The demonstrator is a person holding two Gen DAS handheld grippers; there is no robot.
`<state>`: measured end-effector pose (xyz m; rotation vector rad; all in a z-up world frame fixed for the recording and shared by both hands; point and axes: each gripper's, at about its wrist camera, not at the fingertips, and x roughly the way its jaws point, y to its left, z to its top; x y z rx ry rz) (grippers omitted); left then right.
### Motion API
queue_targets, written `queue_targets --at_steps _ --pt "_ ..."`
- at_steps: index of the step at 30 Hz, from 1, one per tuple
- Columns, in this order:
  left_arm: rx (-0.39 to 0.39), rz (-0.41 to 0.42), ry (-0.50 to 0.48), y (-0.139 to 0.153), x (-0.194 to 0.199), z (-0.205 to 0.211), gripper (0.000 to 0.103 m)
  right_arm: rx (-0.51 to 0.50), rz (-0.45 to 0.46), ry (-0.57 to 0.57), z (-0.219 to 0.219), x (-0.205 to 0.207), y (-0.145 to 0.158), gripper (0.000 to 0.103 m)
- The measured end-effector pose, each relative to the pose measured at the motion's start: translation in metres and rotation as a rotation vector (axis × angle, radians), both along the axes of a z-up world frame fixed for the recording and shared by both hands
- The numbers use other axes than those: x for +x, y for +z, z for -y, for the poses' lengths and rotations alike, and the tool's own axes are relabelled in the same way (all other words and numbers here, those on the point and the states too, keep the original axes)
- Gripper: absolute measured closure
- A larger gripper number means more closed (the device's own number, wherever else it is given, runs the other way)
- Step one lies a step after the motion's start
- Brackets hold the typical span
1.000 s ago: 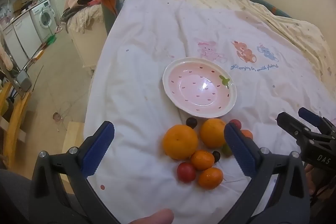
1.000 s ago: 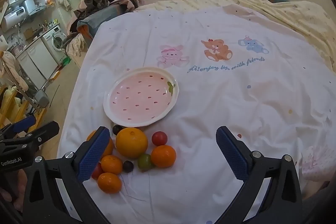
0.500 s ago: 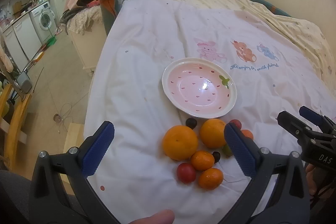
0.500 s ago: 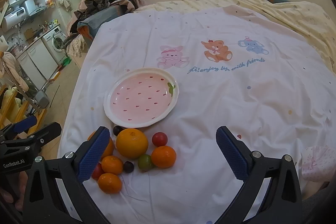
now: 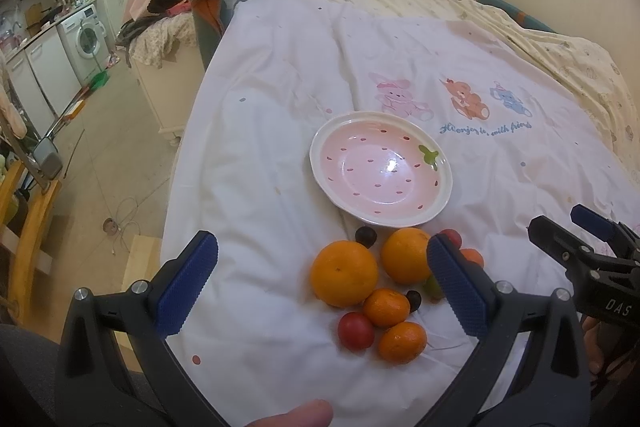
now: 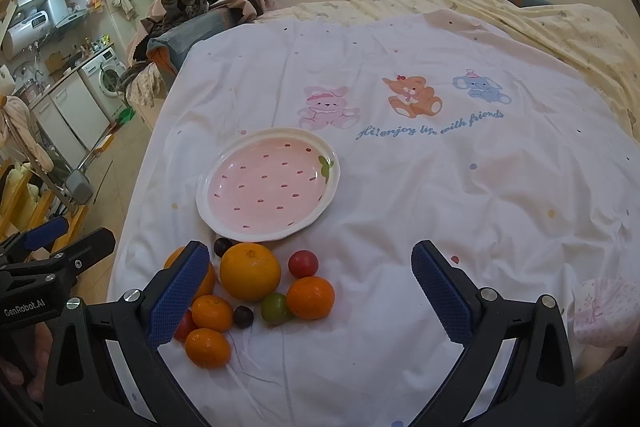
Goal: Organize fruits
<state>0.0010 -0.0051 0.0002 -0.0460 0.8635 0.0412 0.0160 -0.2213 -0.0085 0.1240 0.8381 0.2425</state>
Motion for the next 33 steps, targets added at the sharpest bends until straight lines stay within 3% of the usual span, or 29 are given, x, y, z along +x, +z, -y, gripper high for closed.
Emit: queue_targets --at_steps 33 --pt "0.001 0.002 -0.001 0.0011 -0.0006 -0.0005 0.000 -0.008 0.007 -0.007 0.0049 -0.0006 0.0028 0.000"
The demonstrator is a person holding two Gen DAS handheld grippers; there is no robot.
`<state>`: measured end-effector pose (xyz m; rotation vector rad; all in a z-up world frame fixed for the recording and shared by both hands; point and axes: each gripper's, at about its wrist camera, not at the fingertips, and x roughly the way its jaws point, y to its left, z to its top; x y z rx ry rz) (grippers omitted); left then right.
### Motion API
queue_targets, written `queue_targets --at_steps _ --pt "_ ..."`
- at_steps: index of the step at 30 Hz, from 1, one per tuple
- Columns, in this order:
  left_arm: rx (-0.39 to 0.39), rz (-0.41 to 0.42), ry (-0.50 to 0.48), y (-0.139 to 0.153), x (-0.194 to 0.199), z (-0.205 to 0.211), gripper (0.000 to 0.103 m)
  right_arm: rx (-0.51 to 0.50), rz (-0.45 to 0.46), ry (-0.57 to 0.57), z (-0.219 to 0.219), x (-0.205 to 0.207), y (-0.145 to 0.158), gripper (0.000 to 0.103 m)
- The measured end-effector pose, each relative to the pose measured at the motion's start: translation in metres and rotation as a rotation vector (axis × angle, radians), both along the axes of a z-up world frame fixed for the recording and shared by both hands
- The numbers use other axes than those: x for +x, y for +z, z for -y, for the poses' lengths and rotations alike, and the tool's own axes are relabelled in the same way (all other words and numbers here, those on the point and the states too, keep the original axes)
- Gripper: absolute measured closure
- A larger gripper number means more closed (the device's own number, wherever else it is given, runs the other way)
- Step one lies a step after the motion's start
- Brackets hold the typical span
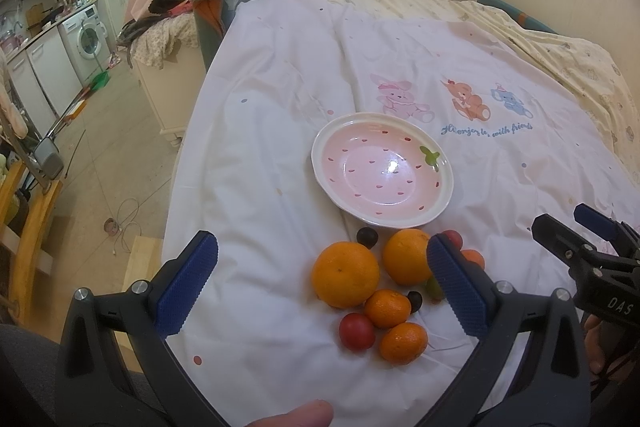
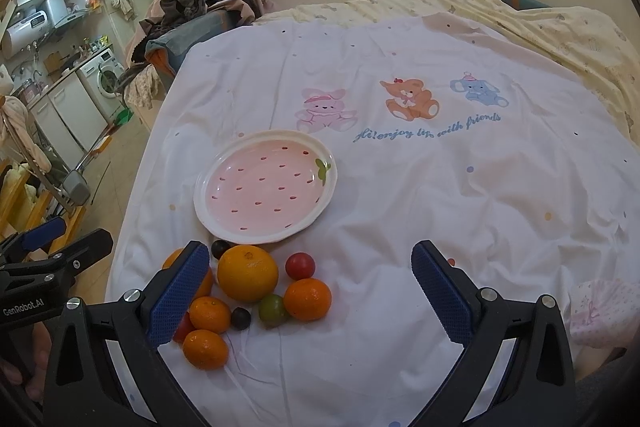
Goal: Organize fruits
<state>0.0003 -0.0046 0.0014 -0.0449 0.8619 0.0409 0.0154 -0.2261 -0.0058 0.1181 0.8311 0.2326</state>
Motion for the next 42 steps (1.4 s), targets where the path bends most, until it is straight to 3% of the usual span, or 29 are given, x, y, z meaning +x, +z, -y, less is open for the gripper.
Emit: queue_targets --at_steps 24,26,32,34,39,42 --pt "0.019 -0.026 0.028 0.001 0.003 -0.006 0.000 -0.008 -0.005 -0.004 0.002 0.001 0.003 0.000" --pt "0.031 -0.088 0.039 -0.005 0.011 -0.010 0.000 0.000 -0.010 -0.017 0.004 0.003 0.003 0.000" --pt "0.001 -0.394 0.025 -0.053 0.041 -0.015 0.001 0.029 -0.066 -0.095 0.024 0.011 -0.005 0.000" --pt "-0.053 -0.443 0.022 -0.063 0.046 -0.015 0.001 0.045 -0.079 -0.108 0.028 0.012 -0.006 0.000" --pt "-0.088 -0.487 0.011 -0.081 0.061 0.000 0.007 0.055 -0.109 -0.129 0.032 0.013 -0.010 0.000" --pt "-0.109 -0.517 0.012 -0.093 0.071 0.007 0.016 0.057 -0.121 -0.135 0.035 0.013 -0.013 0.000"
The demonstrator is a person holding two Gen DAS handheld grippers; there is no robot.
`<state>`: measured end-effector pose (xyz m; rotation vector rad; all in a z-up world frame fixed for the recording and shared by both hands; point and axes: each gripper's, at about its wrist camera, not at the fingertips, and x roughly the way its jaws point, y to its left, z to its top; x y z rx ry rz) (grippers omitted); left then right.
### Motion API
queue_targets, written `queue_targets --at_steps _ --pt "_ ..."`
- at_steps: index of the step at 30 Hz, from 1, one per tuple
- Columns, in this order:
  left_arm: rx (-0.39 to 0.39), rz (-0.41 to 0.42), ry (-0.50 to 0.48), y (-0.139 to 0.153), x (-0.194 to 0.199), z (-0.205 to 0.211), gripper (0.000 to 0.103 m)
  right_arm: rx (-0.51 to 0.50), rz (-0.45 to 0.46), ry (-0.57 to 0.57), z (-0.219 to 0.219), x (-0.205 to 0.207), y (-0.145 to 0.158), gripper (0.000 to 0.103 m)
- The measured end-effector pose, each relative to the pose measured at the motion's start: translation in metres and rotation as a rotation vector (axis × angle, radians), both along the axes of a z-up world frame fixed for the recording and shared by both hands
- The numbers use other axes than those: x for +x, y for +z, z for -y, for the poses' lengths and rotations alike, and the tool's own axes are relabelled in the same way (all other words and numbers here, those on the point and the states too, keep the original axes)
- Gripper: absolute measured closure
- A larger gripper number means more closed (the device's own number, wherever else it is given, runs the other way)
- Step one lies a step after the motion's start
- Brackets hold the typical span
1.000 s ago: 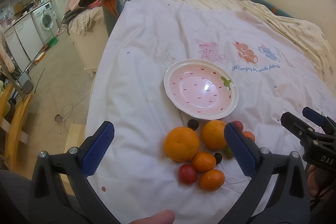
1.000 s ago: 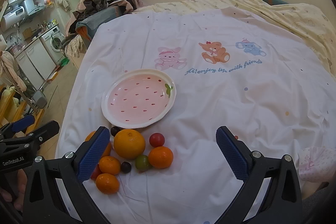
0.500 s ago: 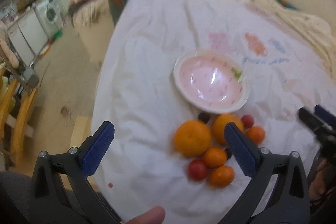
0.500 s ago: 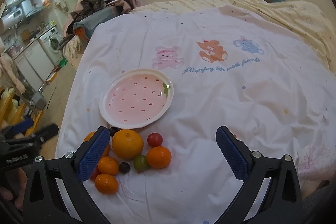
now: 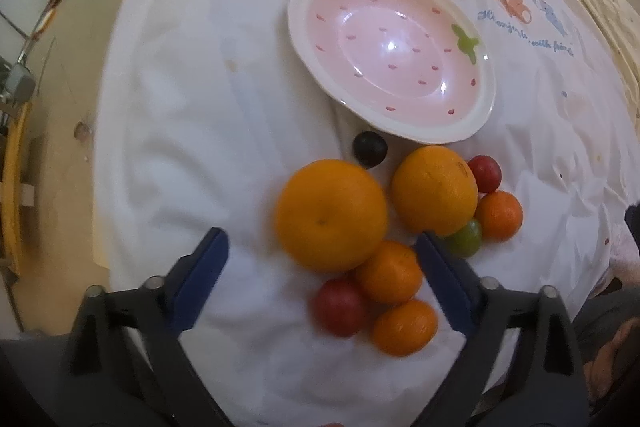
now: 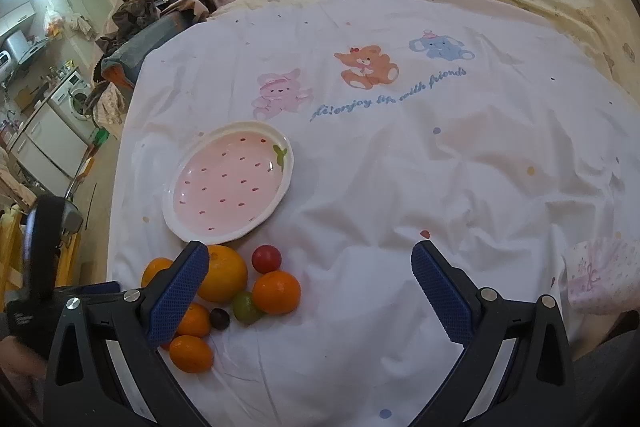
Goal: Organize fruits
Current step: 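Grasp the large orange with the left gripper while the right gripper grasps a mandarin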
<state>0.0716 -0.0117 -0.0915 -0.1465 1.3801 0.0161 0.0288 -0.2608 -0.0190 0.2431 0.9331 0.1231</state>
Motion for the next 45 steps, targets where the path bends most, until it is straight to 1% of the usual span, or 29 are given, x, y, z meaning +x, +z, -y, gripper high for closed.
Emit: queue_targets --at_steps 1,3,5,6,7,10,13,15,19,21,25,29,31,32,34,36,37,38,39,40,41,42,44,45 --pt "0.010 0.002 0.001 -0.003 0.003 0.002 0.021 -0.002 0.000 -0.002 0.000 0.000 0.000 0.000" --pt "0.035 0.013 0.001 -0.008 0.006 0.005 0.024 -0.015 -0.001 -0.008 0.000 -0.001 -0.001 0.000" --pt "0.030 -0.007 0.000 -0.017 0.008 0.007 0.025 -0.037 0.003 -0.008 -0.001 0.000 -0.001 0.000" --pt "0.020 -0.016 0.002 -0.020 0.007 0.006 0.034 -0.042 0.003 -0.007 -0.002 0.000 -0.002 0.000" --pt "0.008 -0.029 0.005 -0.023 0.008 0.005 0.041 -0.042 0.003 -0.007 -0.001 0.000 -0.002 0.000" --pt "-0.013 -0.028 0.008 -0.024 0.008 0.003 0.044 -0.045 -0.009 -0.005 -0.002 0.001 -0.005 0.000" --pt "-0.003 -0.009 -0.007 -0.020 0.007 0.004 0.046 -0.046 -0.009 -0.004 -0.002 0.001 -0.005 0.000" --pt "0.028 0.017 -0.008 -0.014 0.003 0.002 0.047 -0.051 -0.007 -0.002 -0.002 0.001 -0.005 0.000" --pt "0.021 0.065 0.005 0.004 -0.002 -0.006 0.047 -0.050 -0.017 -0.005 -0.002 0.001 -0.007 0.000" --pt "0.036 0.109 -0.008 0.018 -0.006 -0.005 0.047 -0.047 -0.026 -0.007 -0.001 0.002 -0.008 0.000" --pt "0.054 0.197 -0.070 0.050 -0.018 -0.001 0.047 -0.040 -0.038 -0.016 0.002 0.003 -0.009 0.000" --pt "0.102 0.303 -0.159 0.081 -0.031 0.005 0.048 0.003 -0.051 -0.036 0.010 0.005 -0.010 0.000" --pt "0.118 0.321 -0.180 0.087 -0.037 0.002 0.048 0.026 -0.075 -0.042 0.013 0.007 -0.014 0.000" --pt "0.117 0.316 -0.180 0.088 -0.036 -0.001 0.048 0.052 -0.100 -0.042 0.016 0.009 -0.018 0.000" --pt "0.108 0.299 -0.158 0.081 -0.031 -0.004 0.049 0.095 -0.138 -0.048 0.021 0.012 -0.024 0.001" --pt "0.091 0.282 -0.123 0.074 -0.034 -0.010 0.049 0.138 -0.172 -0.053 0.024 0.015 -0.030 0.005" --pt "0.081 0.273 -0.103 0.070 -0.034 -0.013 0.049 0.160 -0.195 -0.056 0.025 0.018 -0.035 0.013" --pt "0.076 0.265 -0.089 0.066 -0.033 -0.015 0.049 0.204 -0.235 -0.057 0.027 0.022 -0.042 0.018" --pt "0.077 0.264 -0.084 0.064 -0.034 -0.015 0.049 0.231 -0.258 -0.053 0.027 0.024 -0.046 0.020" --pt "0.088 0.268 -0.085 0.063 -0.032 -0.013 0.049 0.291 -0.300 -0.040 0.026 0.029 -0.055 0.025" --pt "0.092 0.273 -0.086 0.063 -0.032 -0.012 0.049 0.328 -0.327 -0.032 0.024 0.031 -0.061 0.030" --pt "0.093 0.277 -0.088 0.063 -0.031 -0.011 0.049 0.349 -0.347 -0.027 0.021 0.033 -0.066 0.030" --pt "0.086 0.278 -0.085 0.063 -0.031 -0.012 0.049 0.379 -0.389 -0.013 0.013 0.037 -0.076 0.037" --pt "0.084 0.278 -0.084 0.063 -0.031 -0.012 0.049 0.391 -0.406 -0.005 0.007 0.039 -0.081 0.038"
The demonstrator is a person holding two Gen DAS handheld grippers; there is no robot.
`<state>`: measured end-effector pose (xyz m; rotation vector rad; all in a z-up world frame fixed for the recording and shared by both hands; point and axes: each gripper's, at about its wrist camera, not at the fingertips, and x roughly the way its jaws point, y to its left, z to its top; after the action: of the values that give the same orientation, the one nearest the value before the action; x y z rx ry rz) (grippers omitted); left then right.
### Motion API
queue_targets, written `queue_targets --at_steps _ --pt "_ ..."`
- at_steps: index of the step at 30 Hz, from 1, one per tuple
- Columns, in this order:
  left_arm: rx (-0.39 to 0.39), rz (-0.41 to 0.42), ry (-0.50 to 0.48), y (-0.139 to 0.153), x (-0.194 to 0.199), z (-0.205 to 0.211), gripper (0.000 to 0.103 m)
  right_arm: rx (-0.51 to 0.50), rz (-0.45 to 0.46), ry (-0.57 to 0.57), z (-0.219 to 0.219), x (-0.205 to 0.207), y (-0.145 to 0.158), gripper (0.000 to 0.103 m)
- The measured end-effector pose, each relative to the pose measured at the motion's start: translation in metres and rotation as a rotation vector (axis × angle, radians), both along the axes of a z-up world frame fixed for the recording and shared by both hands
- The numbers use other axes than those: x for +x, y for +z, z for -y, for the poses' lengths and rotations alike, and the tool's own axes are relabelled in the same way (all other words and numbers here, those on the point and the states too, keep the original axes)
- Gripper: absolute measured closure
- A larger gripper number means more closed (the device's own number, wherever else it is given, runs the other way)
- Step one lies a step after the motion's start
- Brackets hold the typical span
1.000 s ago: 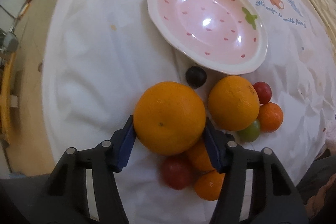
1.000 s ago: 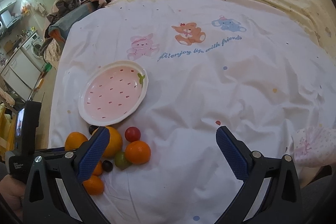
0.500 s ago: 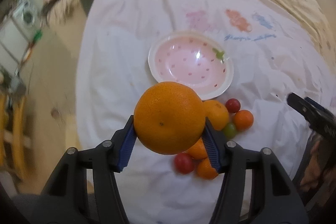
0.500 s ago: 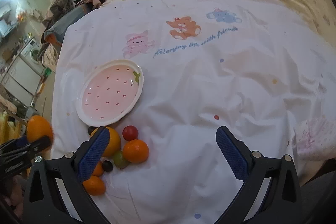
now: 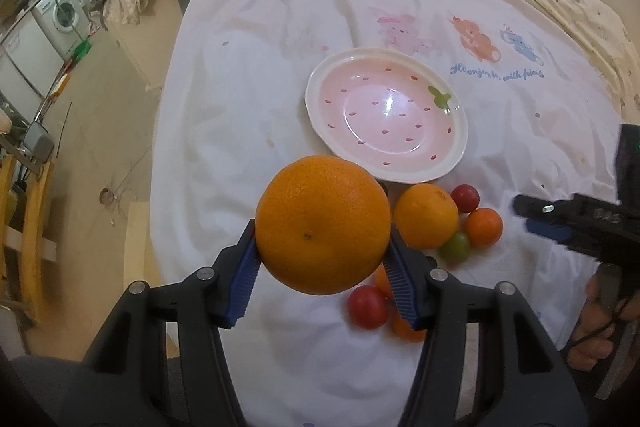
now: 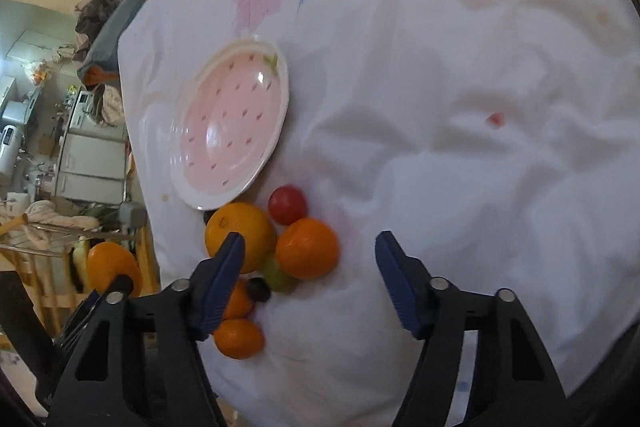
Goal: Organize fruits
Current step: 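Grasp the large orange with the left gripper while the right gripper grasps a mandarin, then carry the orange and mandarin over the pink plate with both grippers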
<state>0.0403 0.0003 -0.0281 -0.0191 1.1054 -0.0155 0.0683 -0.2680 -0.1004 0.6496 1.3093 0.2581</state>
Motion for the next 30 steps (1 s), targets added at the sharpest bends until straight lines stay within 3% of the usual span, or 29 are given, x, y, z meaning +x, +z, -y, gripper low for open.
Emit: queue_targets --at_steps 4,9,17,25,30 --pt "-0.008 0.004 0.000 0.001 -0.001 -0.003 0.049 0.004 -0.032 0.041 -0.021 0.006 -0.013 0.052" --pt "-0.008 0.005 0.021 0.002 -0.001 -0.008 0.049 -0.053 -0.069 0.057 -0.033 0.006 -0.024 0.053" --pt "-0.011 0.010 0.022 0.000 0.000 -0.010 0.049 -0.119 -0.024 0.113 -0.042 0.005 -0.018 0.059" --pt "0.000 0.011 0.041 -0.007 0.000 -0.012 0.049 -0.103 0.024 0.042 -0.013 -0.007 0.001 0.059" --pt "0.045 0.055 0.054 0.001 -0.007 -0.016 0.049 -0.077 0.102 0.019 -0.004 -0.015 0.031 0.059"
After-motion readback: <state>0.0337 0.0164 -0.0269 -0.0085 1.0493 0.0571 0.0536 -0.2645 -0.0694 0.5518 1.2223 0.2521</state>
